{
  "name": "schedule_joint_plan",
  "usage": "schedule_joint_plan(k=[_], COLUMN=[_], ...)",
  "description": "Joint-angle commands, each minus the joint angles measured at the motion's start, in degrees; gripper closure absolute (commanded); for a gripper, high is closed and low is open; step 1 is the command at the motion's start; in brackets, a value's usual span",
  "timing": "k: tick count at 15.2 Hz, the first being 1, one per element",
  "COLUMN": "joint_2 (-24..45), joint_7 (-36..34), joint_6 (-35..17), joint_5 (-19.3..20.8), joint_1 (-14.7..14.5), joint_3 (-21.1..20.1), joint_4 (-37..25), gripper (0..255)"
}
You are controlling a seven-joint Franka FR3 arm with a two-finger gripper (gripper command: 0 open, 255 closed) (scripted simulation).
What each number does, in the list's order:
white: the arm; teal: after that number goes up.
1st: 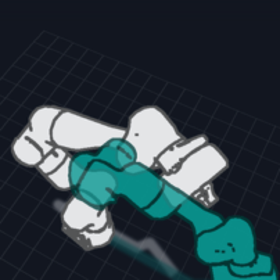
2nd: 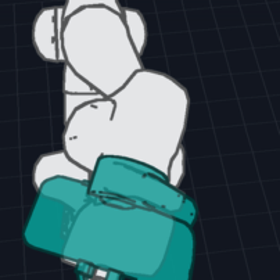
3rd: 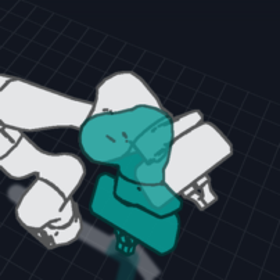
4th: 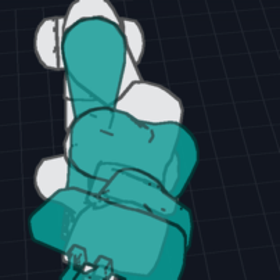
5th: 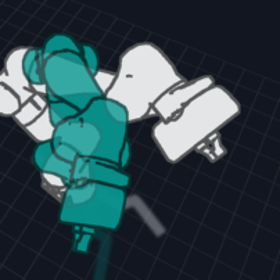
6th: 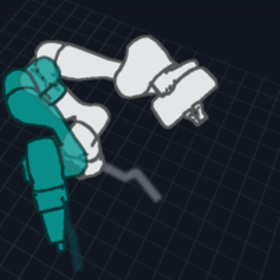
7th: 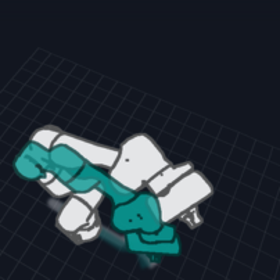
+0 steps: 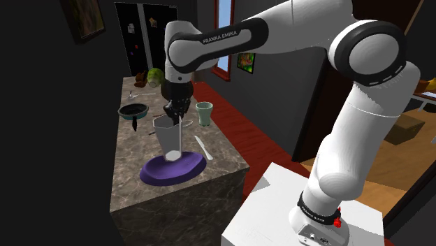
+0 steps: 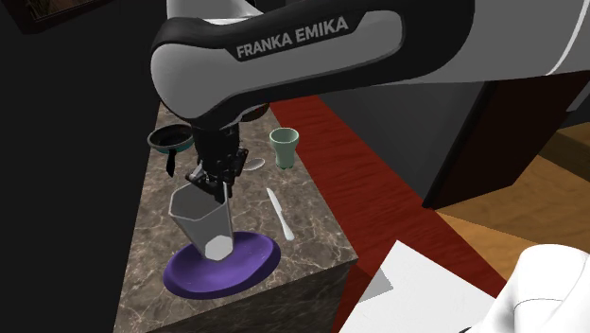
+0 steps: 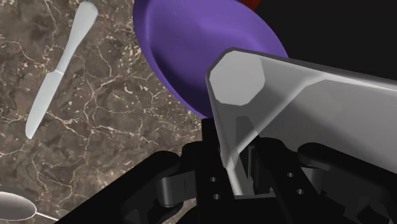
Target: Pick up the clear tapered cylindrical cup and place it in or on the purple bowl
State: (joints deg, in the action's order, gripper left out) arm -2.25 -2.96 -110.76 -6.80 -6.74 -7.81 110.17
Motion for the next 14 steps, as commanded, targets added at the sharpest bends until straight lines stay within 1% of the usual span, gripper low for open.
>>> schedule_joint_plan(k=[1,4,12,13,14], joint_2=[0.2,0.6,0.6,0.6,0.6], joint_7=[0.2,0.3,0.3,0.3,0.3], joint_6=[-1.5,-3.5,-3.5,-3.5,-3.5], joint_5=[0.0,-0.1,-0.1,-0.1,-0.1], joint_1=[0.0,0.0,0.0,0.0,0.0], joint_3=[0.0,0.0,0.0,0.0,0.0], joint_4=[1.2,2.9,2.9,2.9,2.9], gripper=[255,255,255,0,0])
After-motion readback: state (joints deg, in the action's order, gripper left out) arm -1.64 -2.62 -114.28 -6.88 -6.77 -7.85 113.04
